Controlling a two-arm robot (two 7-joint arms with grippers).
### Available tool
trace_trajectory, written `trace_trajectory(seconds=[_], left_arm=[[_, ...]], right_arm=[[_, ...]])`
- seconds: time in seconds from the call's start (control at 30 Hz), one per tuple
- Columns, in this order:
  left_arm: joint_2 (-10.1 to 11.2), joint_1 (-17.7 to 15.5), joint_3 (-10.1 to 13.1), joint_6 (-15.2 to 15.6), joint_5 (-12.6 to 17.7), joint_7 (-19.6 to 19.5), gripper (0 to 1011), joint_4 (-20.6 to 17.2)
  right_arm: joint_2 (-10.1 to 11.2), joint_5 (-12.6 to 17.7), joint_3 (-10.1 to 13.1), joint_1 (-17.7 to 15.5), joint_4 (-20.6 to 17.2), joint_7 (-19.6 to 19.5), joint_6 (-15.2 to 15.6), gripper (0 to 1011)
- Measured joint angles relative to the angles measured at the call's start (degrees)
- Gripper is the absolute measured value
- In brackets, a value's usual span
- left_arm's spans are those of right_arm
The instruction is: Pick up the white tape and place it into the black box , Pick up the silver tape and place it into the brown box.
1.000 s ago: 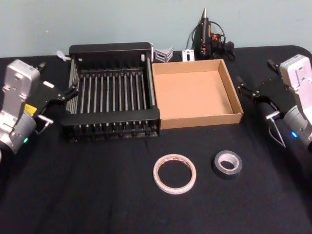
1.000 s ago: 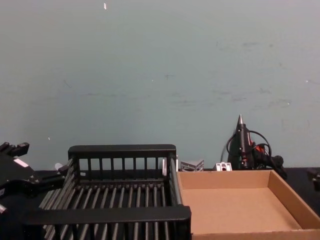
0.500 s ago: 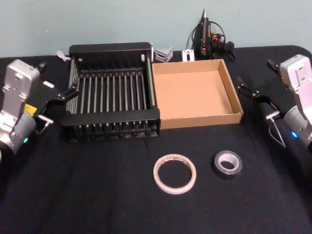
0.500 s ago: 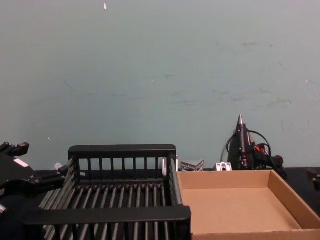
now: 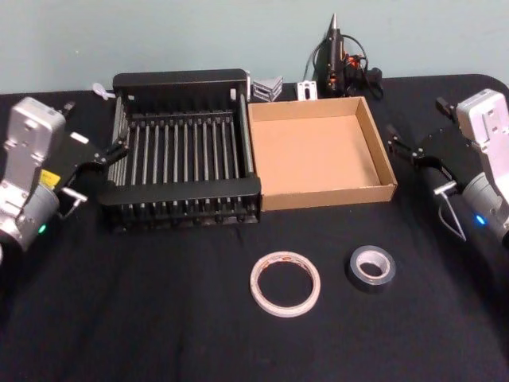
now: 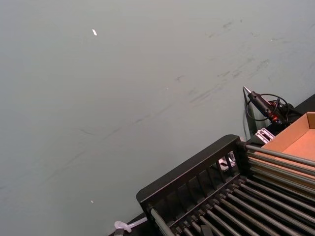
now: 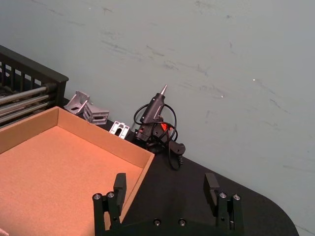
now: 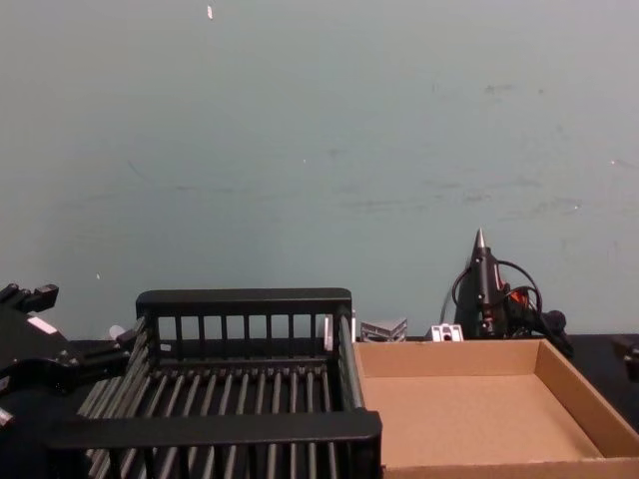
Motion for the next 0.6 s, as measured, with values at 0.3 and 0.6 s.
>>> trace_trajectory(seconds=[0.3,0.6], left_arm=[[0.00,0.00,0.00,0.00,0.00,0.00,1001,0.00],[0.00,0.00,0.00,0.00,0.00,0.00,1001,0.00]], right_arm=[[0.00,0.00,0.00,0.00,0.00,0.00,0.00,1002],[0.00,0.00,0.00,0.00,0.00,0.00,0.00,1002]])
